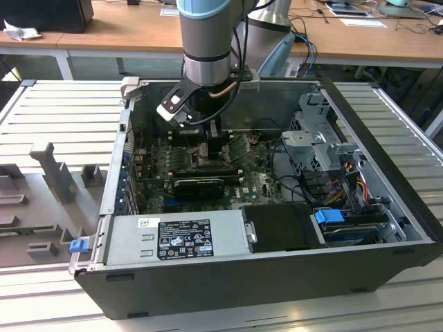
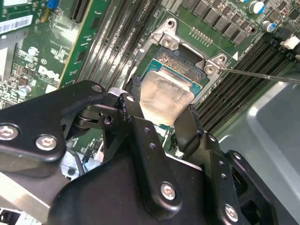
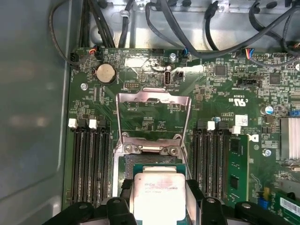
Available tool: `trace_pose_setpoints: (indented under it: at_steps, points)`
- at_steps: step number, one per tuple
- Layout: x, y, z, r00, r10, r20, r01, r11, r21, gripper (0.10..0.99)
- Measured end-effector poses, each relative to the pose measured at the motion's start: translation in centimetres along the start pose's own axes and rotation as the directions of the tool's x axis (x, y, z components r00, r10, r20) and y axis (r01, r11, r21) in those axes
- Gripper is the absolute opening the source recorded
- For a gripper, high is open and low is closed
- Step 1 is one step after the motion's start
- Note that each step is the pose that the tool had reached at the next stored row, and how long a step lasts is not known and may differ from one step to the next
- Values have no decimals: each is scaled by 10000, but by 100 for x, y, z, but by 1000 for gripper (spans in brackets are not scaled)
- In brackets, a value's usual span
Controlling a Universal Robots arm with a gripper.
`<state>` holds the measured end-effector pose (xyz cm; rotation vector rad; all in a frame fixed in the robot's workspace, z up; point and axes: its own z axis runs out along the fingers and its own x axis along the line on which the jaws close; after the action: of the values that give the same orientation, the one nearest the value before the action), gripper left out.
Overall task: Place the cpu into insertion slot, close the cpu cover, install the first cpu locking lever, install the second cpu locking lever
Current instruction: 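Place the cpu into insertion slot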
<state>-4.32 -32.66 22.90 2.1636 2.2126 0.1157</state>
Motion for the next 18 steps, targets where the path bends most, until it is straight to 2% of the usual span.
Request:
trace_pose_setpoints:
  at_steps: [4,8,18]
  points:
    - [14,-4,47,9999,106,10,-106,9999,-2,529]
    - [23,-20,145,9998,202,18,-202,9998,-4,529]
    - [31,-28,234,9998,203,18,-203,9998,-1,529]
